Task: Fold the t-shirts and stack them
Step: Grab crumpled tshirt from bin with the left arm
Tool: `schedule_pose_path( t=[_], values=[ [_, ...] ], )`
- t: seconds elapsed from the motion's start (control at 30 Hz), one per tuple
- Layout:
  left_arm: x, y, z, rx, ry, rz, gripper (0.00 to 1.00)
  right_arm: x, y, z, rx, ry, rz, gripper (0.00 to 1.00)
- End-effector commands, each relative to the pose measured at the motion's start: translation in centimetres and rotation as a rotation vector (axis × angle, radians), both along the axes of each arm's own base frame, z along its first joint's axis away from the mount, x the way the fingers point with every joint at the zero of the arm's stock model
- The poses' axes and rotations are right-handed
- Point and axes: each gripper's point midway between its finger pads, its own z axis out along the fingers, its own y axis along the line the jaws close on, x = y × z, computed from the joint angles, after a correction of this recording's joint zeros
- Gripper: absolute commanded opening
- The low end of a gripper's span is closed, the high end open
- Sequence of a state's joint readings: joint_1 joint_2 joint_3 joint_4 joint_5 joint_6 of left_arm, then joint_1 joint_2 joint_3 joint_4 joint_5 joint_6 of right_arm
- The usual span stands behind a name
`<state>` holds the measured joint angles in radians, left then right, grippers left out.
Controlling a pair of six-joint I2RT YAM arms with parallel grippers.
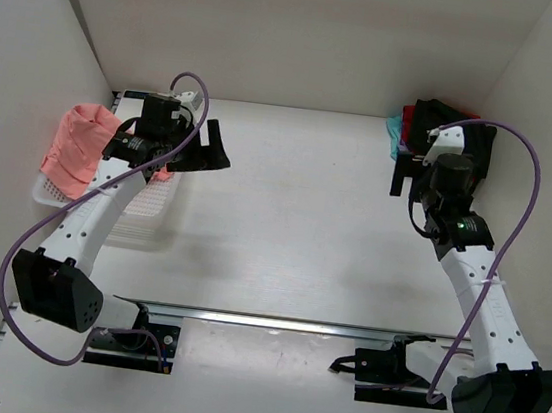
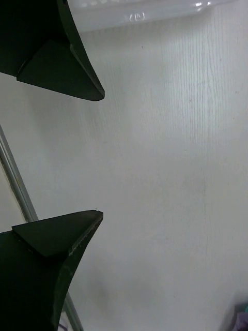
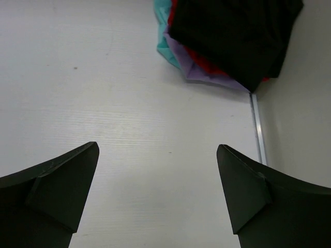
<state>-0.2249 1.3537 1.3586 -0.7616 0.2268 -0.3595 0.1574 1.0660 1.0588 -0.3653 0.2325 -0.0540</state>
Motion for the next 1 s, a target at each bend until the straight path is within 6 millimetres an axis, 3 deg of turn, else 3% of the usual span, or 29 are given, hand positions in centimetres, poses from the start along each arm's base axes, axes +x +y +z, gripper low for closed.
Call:
schedule_pose_path(
  t=[0.0, 0.1, 0.17, 0.27, 0.37, 0.5, 0.57, 0.6, 0.63, 0.67, 0.73, 0.77, 0.8, 0.87, 0.97],
  values=[
    [-0.8, 1.7, -0.1, 0.107, -0.016, 0.005, 0.99, 1.3, 2.3, 1.7, 0.062, -0.051, 0.055, 0.95],
    [-2.0, -0.2, 0.7, 0.107, -0.077, -0.102, 0.99, 1.4, 4.0, 1.2, 0.068, -0.030, 0.098, 0.96],
    [-4.0, -1.3, 1.6, 0.070, -0.120, -0.172, 0.99, 1.7, 4.5, 0.8, 0.067, -0.015, 0.116, 0.96],
    [-5.4, 0.3, -0.3, 0.026, -0.101, -0.114, 0.99, 2.1, 4.5, 0.3, 0.073, -0.001, 0.122, 0.97],
    [-5.3, 2.5, -1.1, 0.078, -0.094, -0.030, 0.98, 2.6, 4.6, -0.2, 0.082, 0.016, 0.134, 0.97],
    [-2.0, 4.4, -0.5, 0.150, -0.099, 0.081, 0.98, 3.0, 5.7, -0.7, 0.123, 0.044, 0.150, 0.97],
    [1.1, 5.1, 1.5, 0.150, -0.128, 0.150, 0.96, 3.1, 6.6, -0.5, 0.149, 0.048, 0.175, 0.97],
    [2.8, 6.0, 0.4, 0.145, -0.082, 0.206, 0.81, 3.1, 7.2, -0.3, 0.165, 0.045, 0.190, 0.98],
    [4.3, 7.2, 1.4, 0.121, -0.095, 0.250, 0.57, 3.3, 7.8, -0.6, 0.174, 0.060, 0.205, 0.98],
    [6.3, 7.6, 0.9, 0.078, -0.060, 0.311, 0.01, 3.0, 8.0, -0.7, 0.177, 0.070, 0.212, 0.99],
    [9.4, 10.3, -2.3, 0.013, 0.032, 0.456, 0.00, 3.0, 8.6, -0.4, 0.179, 0.067, 0.227, 0.99],
    [10.1, 12.3, -2.5, -0.008, 0.033, 0.514, 0.00, 2.9, 8.8, -0.6, 0.176, 0.077, 0.242, 0.99],
    [10.5, 13.3, -4.4, -0.015, 0.078, 0.567, 0.06, 2.9, 8.5, -0.6, 0.178, 0.077, 0.235, 0.99],
    [11.2, 15.9, -6.1, -0.051, 0.084, 0.677, 0.36, 2.7, 7.8, -0.7, 0.182, 0.078, 0.218, 0.99],
    [10.4, 17.8, -8.3, -0.017, 0.104, 0.739, 0.60, 2.5, 6.6, -1.1, 0.176, 0.086, 0.196, 0.99]
  ],
)
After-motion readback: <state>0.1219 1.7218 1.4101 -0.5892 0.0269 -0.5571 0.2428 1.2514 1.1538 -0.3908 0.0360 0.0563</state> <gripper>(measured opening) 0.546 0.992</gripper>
